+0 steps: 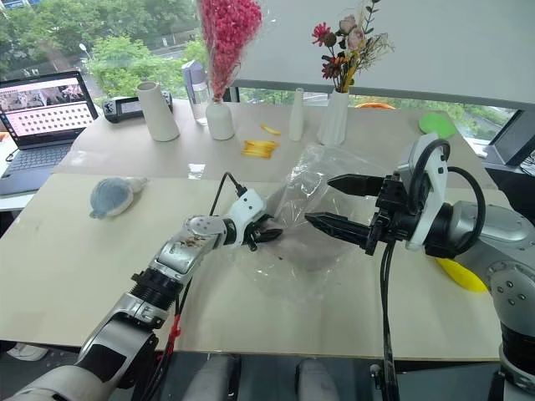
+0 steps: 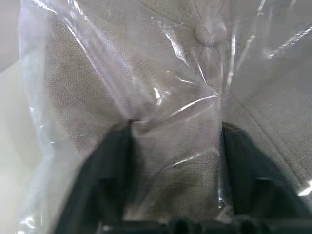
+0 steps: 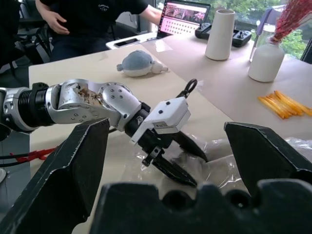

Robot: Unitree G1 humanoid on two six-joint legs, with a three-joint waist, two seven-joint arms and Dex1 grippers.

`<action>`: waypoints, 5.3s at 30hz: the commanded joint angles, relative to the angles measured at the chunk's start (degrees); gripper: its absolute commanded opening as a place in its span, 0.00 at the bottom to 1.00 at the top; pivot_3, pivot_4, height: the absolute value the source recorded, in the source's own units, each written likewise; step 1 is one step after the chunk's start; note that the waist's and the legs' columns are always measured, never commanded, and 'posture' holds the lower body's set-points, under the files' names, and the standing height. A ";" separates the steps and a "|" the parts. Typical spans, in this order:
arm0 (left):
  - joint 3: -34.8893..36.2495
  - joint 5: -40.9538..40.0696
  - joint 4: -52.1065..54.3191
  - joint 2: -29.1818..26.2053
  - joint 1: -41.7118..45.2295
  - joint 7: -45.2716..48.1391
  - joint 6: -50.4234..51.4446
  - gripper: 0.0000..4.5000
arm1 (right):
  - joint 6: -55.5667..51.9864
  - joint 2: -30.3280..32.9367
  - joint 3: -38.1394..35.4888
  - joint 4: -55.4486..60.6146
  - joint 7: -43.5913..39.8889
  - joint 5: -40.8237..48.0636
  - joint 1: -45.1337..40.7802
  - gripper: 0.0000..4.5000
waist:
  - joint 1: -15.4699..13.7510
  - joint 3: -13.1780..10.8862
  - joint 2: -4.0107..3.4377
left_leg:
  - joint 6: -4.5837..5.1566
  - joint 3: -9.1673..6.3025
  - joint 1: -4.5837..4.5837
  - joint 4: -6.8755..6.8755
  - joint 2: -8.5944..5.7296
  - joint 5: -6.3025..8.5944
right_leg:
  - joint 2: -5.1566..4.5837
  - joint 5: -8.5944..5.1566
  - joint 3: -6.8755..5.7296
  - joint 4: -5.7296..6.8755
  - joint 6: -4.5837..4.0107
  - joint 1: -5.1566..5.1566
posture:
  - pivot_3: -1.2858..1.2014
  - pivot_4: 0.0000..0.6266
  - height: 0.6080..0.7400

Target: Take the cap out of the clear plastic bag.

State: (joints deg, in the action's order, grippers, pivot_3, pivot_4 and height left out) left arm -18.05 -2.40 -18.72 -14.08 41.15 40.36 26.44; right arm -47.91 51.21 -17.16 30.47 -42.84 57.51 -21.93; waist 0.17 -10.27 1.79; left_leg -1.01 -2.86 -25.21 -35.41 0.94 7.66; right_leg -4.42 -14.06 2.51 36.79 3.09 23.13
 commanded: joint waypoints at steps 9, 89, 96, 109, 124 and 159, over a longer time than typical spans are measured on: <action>0.55 -0.16 2.00 -0.54 -0.39 3.67 -3.91 0.01 | 1.97 0.05 -1.28 0.51 0.67 -0.25 -2.30 1.00 | 0.16 0.00 0.00 | 0.00 0.00 0.02 0.00 0.00 0.00 | 0.00 0.00 0.00 0.01 0.00 -0.01 | 0.52 0.24 1.00; -0.99 10.29 11.57 -21.79 -10.10 19.54 -44.44 0.90 | 4.35 6.76 6.56 -6.79 -11.35 -17.12 2.50 1.00 | 0.48 -0.23 -0.03 | 0.13 0.15 0.04 0.07 0.10 -0.09 | 0.00 -0.02 0.00 0.11 -0.08 0.06 | 0.52 0.24 1.00; -2.18 20.54 -4.52 -18.55 -0.82 7.39 -48.30 0.90 | 5.59 6.30 6.65 -7.94 -8.53 -20.44 1.42 1.00 | 0.46 -0.23 -0.03 | 0.13 0.12 0.03 0.02 0.07 -0.09 | 0.00 0.00 -0.01 0.11 -0.04 0.04 | 0.52 0.24 1.00; -6.45 31.40 -21.79 -15.72 4.84 -7.40 -55.84 0.74 | 5.71 6.16 5.60 -7.24 -7.82 -21.82 2.22 1.00 | 0.51 -0.23 -0.02 | 0.13 0.11 0.03 -0.02 0.02 -0.10 | -0.02 0.03 0.00 0.15 0.04 0.00 | 0.52 0.24 1.00; -3.83 26.31 -34.72 -14.94 10.94 -7.00 -65.08 0.01 | 5.85 4.53 6.25 -7.14 -6.42 -23.00 1.28 1.00 | 0.59 -0.14 -0.14 | 0.13 0.12 0.07 -0.03 0.02 -0.09 | -0.02 0.03 0.01 0.19 0.04 -0.02 | 0.52 0.24 1.00; -22.99 57.84 -58.06 -26.04 33.48 -51.05 -70.79 0.98 | 8.24 -0.48 4.47 -9.01 0.39 -29.33 -0.62 1.00 | -0.23 -0.25 0.00 | 0.08 0.11 -0.39 -0.39 -0.05 -0.06 | -0.06 0.01 -0.07 0.22 0.27 0.24 | 0.52 0.24 1.00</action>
State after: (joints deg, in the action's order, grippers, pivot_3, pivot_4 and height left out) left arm -44.52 59.51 -76.98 -40.01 73.44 -12.24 -46.25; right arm -39.41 50.29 -9.98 19.45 -42.99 27.45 -22.02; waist -0.06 -10.52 1.80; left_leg -0.93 -2.75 -25.59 -35.79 0.89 7.60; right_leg -4.48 -14.05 2.44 37.01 3.37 23.38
